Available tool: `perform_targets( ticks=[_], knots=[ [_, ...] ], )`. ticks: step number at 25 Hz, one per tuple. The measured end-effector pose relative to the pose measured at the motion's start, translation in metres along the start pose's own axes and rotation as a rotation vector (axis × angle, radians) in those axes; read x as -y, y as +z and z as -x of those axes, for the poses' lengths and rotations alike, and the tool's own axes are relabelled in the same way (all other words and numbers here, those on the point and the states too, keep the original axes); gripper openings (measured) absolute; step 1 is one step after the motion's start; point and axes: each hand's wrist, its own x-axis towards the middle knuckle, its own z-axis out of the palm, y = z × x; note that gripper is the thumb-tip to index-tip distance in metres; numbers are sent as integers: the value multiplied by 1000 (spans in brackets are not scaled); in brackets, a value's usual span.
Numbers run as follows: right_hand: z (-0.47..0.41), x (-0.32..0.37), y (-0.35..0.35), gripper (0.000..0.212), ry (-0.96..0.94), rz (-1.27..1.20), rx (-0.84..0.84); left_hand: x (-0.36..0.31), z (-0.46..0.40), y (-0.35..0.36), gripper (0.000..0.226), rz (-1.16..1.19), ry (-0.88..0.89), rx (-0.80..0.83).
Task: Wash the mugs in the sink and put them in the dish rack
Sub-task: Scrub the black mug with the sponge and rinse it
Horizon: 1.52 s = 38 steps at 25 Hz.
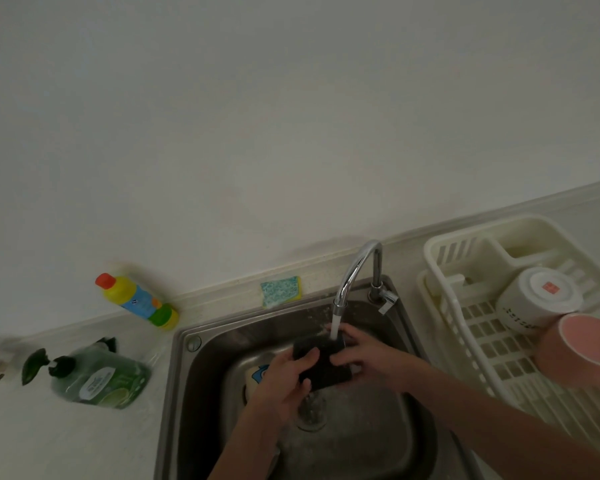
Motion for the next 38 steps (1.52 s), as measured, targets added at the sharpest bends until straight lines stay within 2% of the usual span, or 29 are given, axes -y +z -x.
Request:
perform_targets(
  ticks=[2, 5, 9, 12, 15, 19, 22, 26, 30, 32, 34, 36, 38],
  knots=[
    [0, -1, -2, 44, 118, -193, -15, 2, 1, -1, 37, -17, 7, 47],
    [-4, 0, 7, 53, 252, -100, -120, -1, 3, 5, 58, 84, -38, 83],
    [-6, 5, 6, 43, 104, 46, -116, -7, -3, 5, 40, 40, -65, 39],
    [-1, 9, 4, 58, 173, 18, -80, -7, -7, 2, 41, -12, -47, 35],
    [0, 6, -7, 54, 80, 12, -40, -7, -10, 0, 44, -22, -32, 48],
    [5, 5, -2, 58, 205, 9, -57, -5, -8, 6, 39, -66, -40, 9],
    [2, 0, -5, 50, 53, 116, -116, -5, -8, 12, 34, -50, -31, -40],
    [0, -1, 3, 67, 175, 15, -133, -1, -9, 17, 34, -34, 18, -64],
    [-3, -1, -5, 57, -14, -16, -108, -8, -12, 14, 42, -6, 32, -42],
    [-3, 2, 0, 46, 67, -65, -95, -8, -12, 15, 45, -49, 28, -56],
    [-3, 4, 4, 49, 133, -62, -132, -4, -10, 19, 39, -37, 17, -60],
    [-6, 2, -1, 48, 64, 42, -136, -4, -6, 20, 33, 14, -3, -60],
    [-4, 2, -5, 53, 20, 28, -100, -7, -7, 19, 37, 50, 1, -68]
  ],
)
